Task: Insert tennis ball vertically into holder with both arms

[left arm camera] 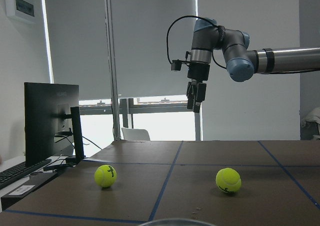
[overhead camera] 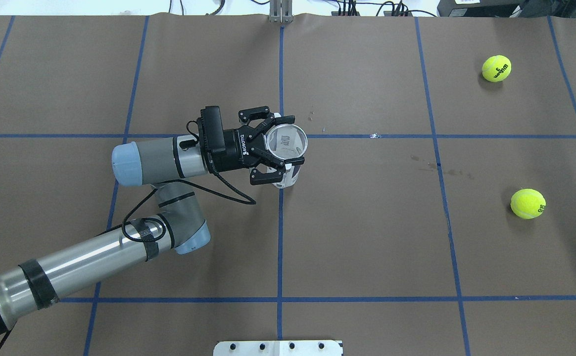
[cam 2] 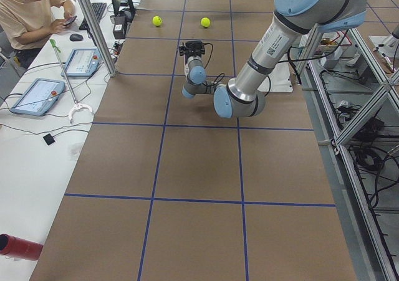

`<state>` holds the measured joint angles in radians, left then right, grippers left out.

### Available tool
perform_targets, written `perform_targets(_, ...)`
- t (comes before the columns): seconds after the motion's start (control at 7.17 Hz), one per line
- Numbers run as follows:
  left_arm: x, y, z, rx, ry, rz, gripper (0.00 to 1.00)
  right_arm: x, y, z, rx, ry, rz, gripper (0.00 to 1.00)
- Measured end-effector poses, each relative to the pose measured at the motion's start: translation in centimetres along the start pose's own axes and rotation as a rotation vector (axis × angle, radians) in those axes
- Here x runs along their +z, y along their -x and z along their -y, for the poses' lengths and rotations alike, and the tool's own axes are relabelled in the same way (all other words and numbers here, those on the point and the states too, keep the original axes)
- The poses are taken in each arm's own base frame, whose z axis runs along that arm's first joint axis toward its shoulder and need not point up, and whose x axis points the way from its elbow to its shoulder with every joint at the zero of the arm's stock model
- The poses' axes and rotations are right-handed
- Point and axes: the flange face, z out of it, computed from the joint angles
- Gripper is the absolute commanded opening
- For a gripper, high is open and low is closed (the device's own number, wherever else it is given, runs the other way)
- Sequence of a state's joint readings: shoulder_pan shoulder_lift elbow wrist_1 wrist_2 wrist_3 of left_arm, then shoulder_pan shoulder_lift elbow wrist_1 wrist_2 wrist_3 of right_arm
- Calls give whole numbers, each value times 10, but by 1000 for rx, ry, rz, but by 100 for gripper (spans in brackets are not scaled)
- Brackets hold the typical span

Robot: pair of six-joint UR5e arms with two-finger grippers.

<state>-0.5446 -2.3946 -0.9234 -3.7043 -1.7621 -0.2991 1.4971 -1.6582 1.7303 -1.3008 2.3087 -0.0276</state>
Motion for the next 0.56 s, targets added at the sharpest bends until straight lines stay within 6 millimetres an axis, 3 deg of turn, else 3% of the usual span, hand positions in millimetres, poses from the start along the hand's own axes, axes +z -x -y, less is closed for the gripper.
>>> perform_targets(0.56, -9, 2, -4, 1, -16, 34, 98, 0, 0, 0, -1, -1, 0, 100)
